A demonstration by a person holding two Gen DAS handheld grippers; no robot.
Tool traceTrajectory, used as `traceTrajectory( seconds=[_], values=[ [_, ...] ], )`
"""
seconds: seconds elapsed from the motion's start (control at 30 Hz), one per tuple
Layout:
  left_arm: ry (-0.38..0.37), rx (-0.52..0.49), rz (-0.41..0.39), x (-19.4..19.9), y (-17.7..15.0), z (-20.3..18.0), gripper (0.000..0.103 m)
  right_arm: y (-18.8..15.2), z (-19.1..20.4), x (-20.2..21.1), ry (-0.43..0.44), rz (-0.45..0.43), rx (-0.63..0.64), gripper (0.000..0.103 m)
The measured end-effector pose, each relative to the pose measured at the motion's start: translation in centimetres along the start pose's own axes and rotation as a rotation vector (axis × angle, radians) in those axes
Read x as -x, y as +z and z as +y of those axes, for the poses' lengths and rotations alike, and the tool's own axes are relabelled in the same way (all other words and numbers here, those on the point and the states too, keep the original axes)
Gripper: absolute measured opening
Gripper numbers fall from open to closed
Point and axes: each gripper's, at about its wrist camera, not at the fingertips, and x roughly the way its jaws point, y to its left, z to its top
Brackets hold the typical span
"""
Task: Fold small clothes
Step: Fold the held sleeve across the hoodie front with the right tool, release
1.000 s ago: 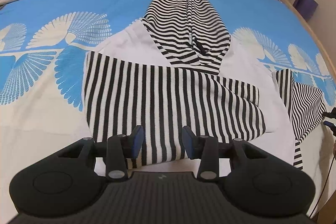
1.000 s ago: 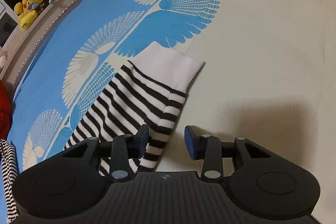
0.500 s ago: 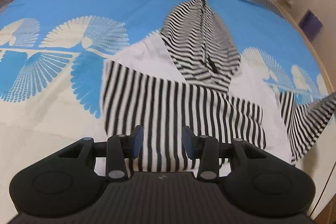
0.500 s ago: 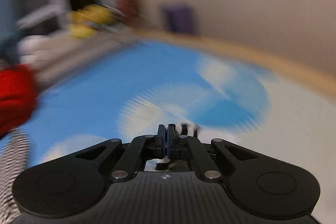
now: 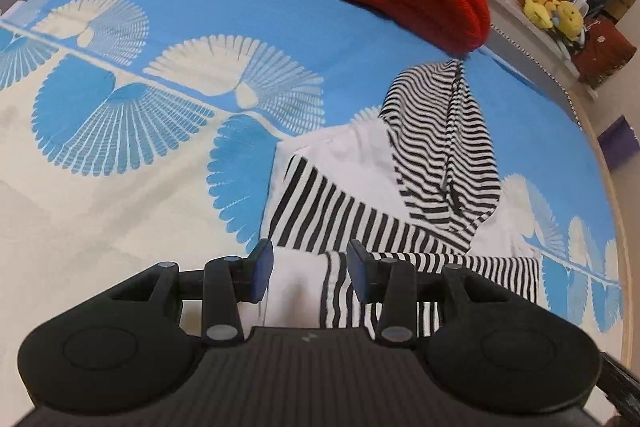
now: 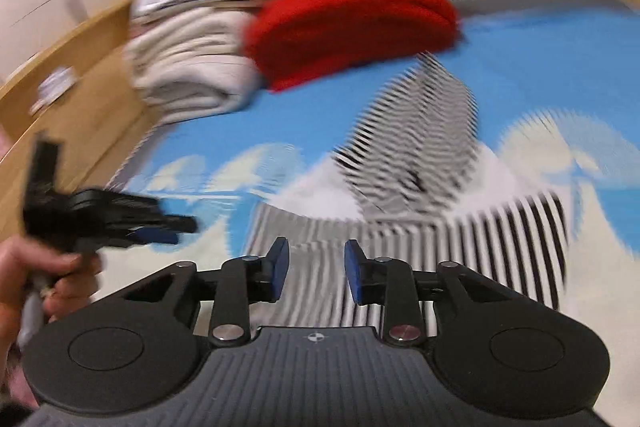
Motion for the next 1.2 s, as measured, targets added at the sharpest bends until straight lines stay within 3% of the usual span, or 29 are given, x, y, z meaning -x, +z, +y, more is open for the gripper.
traceTrajectory(
  seconds=[0.2,0.33,0.47,0.57,0.6,0.67,0.73,0.87,0.9,1.03,1.1,1.2],
  values=[
    [-0.024,0.013,0.092,-3.0,-1.3,-0.2,0.045,-2.3,-6.8,-4.3,-0.28,0.145,-0.268,0.034],
    [0.002,0.056,0.163,-5.6,-2.0,0.6,0.045,-4.0,-11.6,-5.7,-0.291,0.224,-0.47,0.035],
    [0.075,0.066,0.239,-8.0,-2.8,1.6,0.045,-4.8,-13.4,-5.4,-0.338,0.244,-0.498,0.035],
    [0.067,0.066,0.279,-9.1,-3.5,1.8,0.044,-4.9,-14.3,-4.7,-0.332,0.249,-0.528,0.035],
    [0.058,0.063,0.288,-9.3,-3.7,1.7,0.039,-4.9,-14.4,-4.6,-0.33,0.249,-0.526,0.035],
    [0.054,0.034,0.274,-9.1,-4.0,1.3,0.014,-4.7,-14.6,-4.5,-0.328,0.25,-0.524,0.035],
    [0.066,-0.006,0.199,-7.9,-3.7,0.5,0.008,-4.8,-15.0,-4.3,-0.331,0.251,-0.536,0.035],
    [0.054,-0.078,0.038,-4.8,-2.9,-0.9,0.007,-4.8,-15.2,-4.0,-0.342,0.246,-0.543,0.035],
    [0.063,-0.079,0.035,-4.7,-2.9,-1.0,0.008,-4.6,-15.3,-4.3,-0.353,0.244,-0.539,0.035],
    [0.163,-0.1,0.148,-6.4,-3.6,-0.6,0.011,-4.5,-15.1,-4.0,-0.378,0.237,-0.531,0.035],
    [0.201,-0.126,0.09,-5.4,-3.5,-0.6,0.011,-4.2,-14.4,-3.7,-0.399,0.215,-0.499,0.035],
    [0.118,-0.157,0.049,-4.5,-3.6,-1.4,0.014,-3.7,-13.5,-3.8,-0.379,0.191,-0.453,0.036]
  ],
)
